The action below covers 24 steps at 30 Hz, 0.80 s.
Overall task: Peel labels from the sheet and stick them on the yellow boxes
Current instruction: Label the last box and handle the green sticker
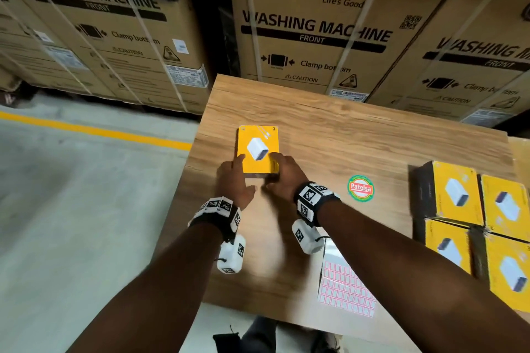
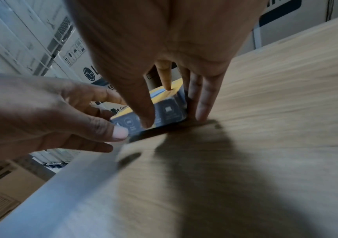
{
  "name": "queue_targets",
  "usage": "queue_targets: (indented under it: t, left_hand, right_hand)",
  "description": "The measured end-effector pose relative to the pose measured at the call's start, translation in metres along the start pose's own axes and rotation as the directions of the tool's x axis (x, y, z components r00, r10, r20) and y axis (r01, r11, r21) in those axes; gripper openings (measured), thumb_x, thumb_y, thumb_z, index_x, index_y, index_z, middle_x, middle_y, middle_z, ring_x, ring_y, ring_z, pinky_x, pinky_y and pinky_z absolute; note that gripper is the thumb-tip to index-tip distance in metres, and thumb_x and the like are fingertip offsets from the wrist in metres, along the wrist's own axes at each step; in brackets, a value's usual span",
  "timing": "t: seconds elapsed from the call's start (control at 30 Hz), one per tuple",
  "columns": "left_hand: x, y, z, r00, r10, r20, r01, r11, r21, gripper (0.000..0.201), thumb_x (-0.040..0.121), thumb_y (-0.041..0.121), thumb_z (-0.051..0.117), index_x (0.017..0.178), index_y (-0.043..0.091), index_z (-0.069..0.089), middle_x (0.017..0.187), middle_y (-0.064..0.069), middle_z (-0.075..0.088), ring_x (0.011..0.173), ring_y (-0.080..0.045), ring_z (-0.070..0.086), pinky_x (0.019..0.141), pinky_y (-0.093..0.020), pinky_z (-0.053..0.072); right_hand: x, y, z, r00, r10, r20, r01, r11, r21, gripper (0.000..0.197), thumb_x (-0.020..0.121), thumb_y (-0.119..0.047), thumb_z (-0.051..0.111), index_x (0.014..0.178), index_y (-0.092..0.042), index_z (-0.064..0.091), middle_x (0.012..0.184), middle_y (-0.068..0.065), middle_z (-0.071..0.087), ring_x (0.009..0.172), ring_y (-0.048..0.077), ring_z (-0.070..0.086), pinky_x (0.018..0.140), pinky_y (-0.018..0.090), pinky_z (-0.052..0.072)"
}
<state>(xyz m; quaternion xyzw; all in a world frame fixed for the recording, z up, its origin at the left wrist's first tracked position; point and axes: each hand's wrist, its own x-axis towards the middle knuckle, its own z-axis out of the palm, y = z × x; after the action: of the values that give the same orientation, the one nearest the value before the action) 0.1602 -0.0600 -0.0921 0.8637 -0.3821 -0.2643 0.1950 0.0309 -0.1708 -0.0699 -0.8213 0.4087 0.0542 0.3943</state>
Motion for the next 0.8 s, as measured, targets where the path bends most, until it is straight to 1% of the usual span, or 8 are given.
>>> queue_targets:
  t: [0.2,0.27,0.33,0.37,0.5,0.63,0.73,0.8]
  left_hand:
    - [-0.018,0.013,-0.016,0.972,0.102,-0.211,-0.12,0.99,-0.075,0.085,0.063,0.014,0.084,0.133,0.033,0.039,0.119,-0.007,0.042,0.101,-0.033,0.058,0.089,-0.044,0.052]
    - [-0.03,0.025,-0.02,0.957,0.119,-0.264,-0.157,0.979,-0.129,0.07,0.066,0.008,0.081,0.127,0.024,0.05,0.112,-0.007,0.046,0.09,-0.031,0.061,0.088,-0.033,0.05]
    - [-0.043,0.038,-0.024,0.949,0.133,-0.286,-0.181,0.973,-0.146,0.051,0.07,0.007,0.08,0.117,0.014,0.061,0.102,-0.006,0.05,0.085,-0.027,0.061,0.077,-0.014,0.038]
    - [-0.051,0.045,-0.025,0.945,0.151,-0.29,-0.196,0.971,-0.134,0.045,0.071,0.011,0.081,0.114,0.011,0.064,0.097,-0.004,0.05,0.084,-0.025,0.059,0.073,-0.011,0.033]
    - [-0.081,0.072,-0.017,0.931,0.198,-0.306,-0.259,0.95,-0.173,0.044,0.072,0.031,0.077,0.111,0.014,0.067,0.097,-0.005,0.052,0.088,-0.023,0.059,0.081,-0.026,0.048]
    - [-0.116,0.108,0.004,0.899,0.262,-0.35,-0.347,0.915,-0.207,0.049,0.076,0.044,0.065,0.113,0.013,0.065,0.105,-0.009,0.061,0.1,-0.025,0.059,0.088,-0.029,0.044]
    - [-0.14,0.135,0.021,0.917,0.253,-0.307,-0.354,0.873,-0.336,0.042,0.084,0.034,0.07,0.121,0.017,0.059,0.105,0.006,0.067,0.098,-0.014,0.063,0.089,-0.033,0.05]
    - [-0.155,0.147,0.034,0.942,0.249,-0.227,-0.321,0.864,-0.387,0.054,0.085,0.03,0.073,0.133,0.021,0.05,0.108,0.011,0.066,0.099,-0.01,0.064,0.09,-0.032,0.051]
  right_hand:
    - [-0.018,-0.014,-0.021,0.983,-0.049,-0.176,0.056,0.998,0.036,0.076,0.072,-0.003,0.07,0.141,-0.015,0.04,0.127,0.013,0.038,0.107,0.033,0.057,0.093,0.034,0.048]
    - [-0.028,-0.012,-0.032,0.965,-0.079,-0.25,0.093,0.994,0.047,0.064,0.074,-0.002,0.068,0.133,-0.012,0.048,0.122,0.013,0.043,0.104,0.033,0.057,0.091,0.035,0.049]
    - [-0.039,-0.006,-0.042,0.952,-0.093,-0.291,0.112,0.993,0.049,0.053,0.075,-0.005,0.067,0.125,-0.012,0.052,0.116,0.012,0.049,0.101,0.031,0.056,0.087,0.034,0.048]
    - [-0.047,0.0,-0.047,0.95,-0.1,-0.297,0.12,0.992,0.049,0.05,0.075,-0.008,0.069,0.122,-0.013,0.053,0.114,0.011,0.051,0.099,0.03,0.056,0.085,0.034,0.047]
    - [-0.084,0.028,-0.067,0.939,-0.143,-0.313,0.173,0.982,0.071,0.052,0.072,-0.026,0.081,0.114,-0.013,0.054,0.105,0.008,0.054,0.092,0.025,0.054,0.078,0.029,0.043]
    - [-0.128,0.052,-0.089,0.941,-0.105,-0.323,0.187,0.954,0.233,0.053,0.076,-0.03,0.083,0.113,-0.01,0.051,0.094,0.002,0.059,0.081,0.018,0.052,0.068,0.025,0.034]
    - [-0.159,0.076,-0.103,0.953,-0.06,-0.296,0.166,0.922,0.349,0.046,0.078,-0.03,0.081,0.108,-0.015,0.05,0.088,-0.002,0.06,0.074,0.014,0.052,0.065,0.026,0.038]
    - [-0.176,0.093,-0.11,0.954,-0.039,-0.296,0.158,0.907,0.39,0.043,0.08,-0.032,0.08,0.106,-0.014,0.051,0.087,-0.002,0.062,0.075,0.016,0.055,0.067,0.028,0.042]
